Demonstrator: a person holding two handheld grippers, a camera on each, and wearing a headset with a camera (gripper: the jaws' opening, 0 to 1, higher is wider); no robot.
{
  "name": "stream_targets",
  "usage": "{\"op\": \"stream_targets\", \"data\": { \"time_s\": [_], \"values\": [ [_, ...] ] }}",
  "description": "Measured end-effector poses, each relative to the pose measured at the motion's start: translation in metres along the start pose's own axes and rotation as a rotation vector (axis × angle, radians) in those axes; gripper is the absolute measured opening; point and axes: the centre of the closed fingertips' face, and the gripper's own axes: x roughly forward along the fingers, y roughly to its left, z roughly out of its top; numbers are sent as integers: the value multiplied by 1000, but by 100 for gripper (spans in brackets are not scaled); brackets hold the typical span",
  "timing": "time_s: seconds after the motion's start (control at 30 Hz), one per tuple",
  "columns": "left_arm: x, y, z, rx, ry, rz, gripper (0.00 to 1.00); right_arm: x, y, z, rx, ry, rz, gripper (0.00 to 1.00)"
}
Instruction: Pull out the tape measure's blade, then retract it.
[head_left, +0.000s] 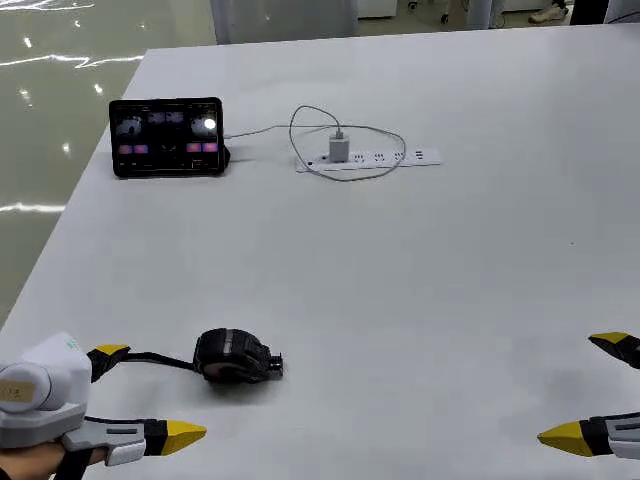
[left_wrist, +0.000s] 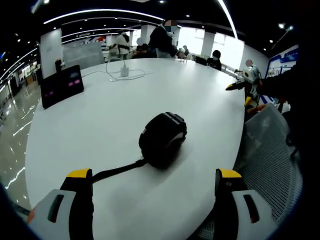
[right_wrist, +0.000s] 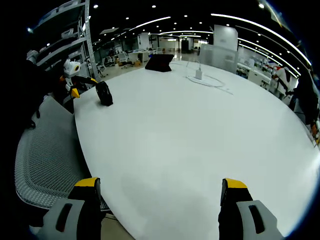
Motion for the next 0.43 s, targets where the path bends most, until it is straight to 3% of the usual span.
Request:
{"op": "stream_targets", "data": {
  "time_s": [0.43],
  "values": [
    [-2, 1, -2, -9, 11, -1, 99, -2, 0, 2, 0, -7, -4, 99]
  ]
}}
